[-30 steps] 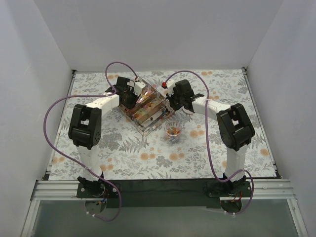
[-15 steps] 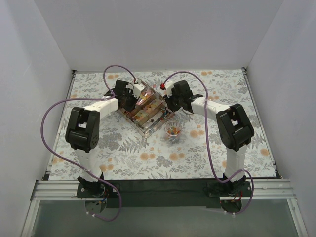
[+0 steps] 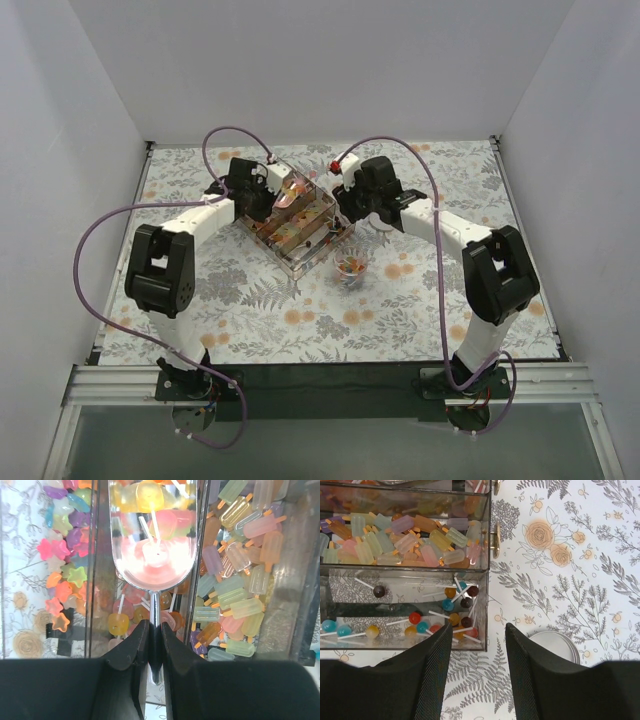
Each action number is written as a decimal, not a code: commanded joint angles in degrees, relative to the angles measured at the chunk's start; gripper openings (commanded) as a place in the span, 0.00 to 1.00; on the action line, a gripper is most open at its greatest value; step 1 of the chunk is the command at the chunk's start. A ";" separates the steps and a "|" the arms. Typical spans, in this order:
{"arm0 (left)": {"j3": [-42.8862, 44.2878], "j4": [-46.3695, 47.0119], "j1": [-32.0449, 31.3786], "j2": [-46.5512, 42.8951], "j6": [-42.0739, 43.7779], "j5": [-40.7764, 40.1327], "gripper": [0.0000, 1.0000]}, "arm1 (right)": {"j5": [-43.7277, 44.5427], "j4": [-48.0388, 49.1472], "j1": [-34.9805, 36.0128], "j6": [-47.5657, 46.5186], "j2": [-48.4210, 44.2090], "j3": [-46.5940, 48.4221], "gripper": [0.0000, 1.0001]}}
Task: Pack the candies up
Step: Scoop the fake candies from the storage box, then place the fake candies in the packing bottle.
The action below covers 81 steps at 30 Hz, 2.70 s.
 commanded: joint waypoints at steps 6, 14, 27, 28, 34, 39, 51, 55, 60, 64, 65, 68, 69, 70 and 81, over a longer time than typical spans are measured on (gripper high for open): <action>-1.27 0.29 -0.58 -7.52 -0.33 -1.14 0.00 | 1.87 -0.10 0.35 0.00 -7.26 -5.11 0.57; -1.54 -5.24 -0.67 -13.66 2.66 0.18 0.00 | 4.95 -2.38 0.01 2.03 -13.06 -7.92 0.64; -1.89 -19.83 -6.54 -23.95 3.63 0.27 0.00 | 12.94 -8.45 -0.17 9.23 -26.77 -17.32 0.66; -1.98 -20.54 -7.25 -25.26 3.63 -0.17 0.00 | 13.73 -9.32 -0.17 9.67 -27.65 -17.94 0.66; -2.95 -25.19 -13.49 -29.31 1.87 -3.33 0.00 | 20.14 -10.47 -0.26 16.87 -35.21 -24.00 0.70; -2.86 -28.62 -18.59 -31.86 -0.67 -4.56 0.00 | 21.39 -10.47 -0.26 18.99 -40.66 -27.78 0.72; 0.04 -38.64 -28.78 -30.72 -6.21 -10.80 0.00 | 21.38 -10.91 -0.26 20.66 -45.59 -32.79 0.72; 1.27 -39.44 -31.34 -29.24 -6.74 -12.91 0.00 | 21.56 -10.82 -0.26 20.83 -46.12 -33.94 0.72; 2.06 -39.79 -33.97 -27.21 -7.36 -13.53 0.00 | 21.65 -10.82 -0.26 20.57 -46.82 -34.73 0.71; 4.17 -41.37 -34.59 -25.02 -7.89 -14.14 0.00 | 21.56 -10.91 -0.26 20.57 -47.00 -35.26 0.71; 5.57 -41.90 -34.68 -24.49 -7.97 -14.41 0.00 | 21.47 -10.82 -0.35 20.57 -47.00 -35.52 0.71; 8.99 -44.44 -35.65 -21.94 -8.67 -15.37 0.00 | 21.65 -10.65 -0.35 20.66 -47.43 -36.49 0.71; 9.88 -45.67 -36.43 -20.63 -8.85 -16.16 0.00 | 21.74 -10.56 -0.26 20.83 -47.61 -36.66 0.71; 10.41 -46.20 -36.79 -20.18 -8.94 -16.51 0.00 | 21.82 -10.30 -0.35 20.83 -47.78 -37.10 0.71; 17.17 -52.53 -42.32 -13.42 -12.80 -24.69 0.00 | 21.83 -9.33 -0.35 20.66 -49.46 -39.04 0.71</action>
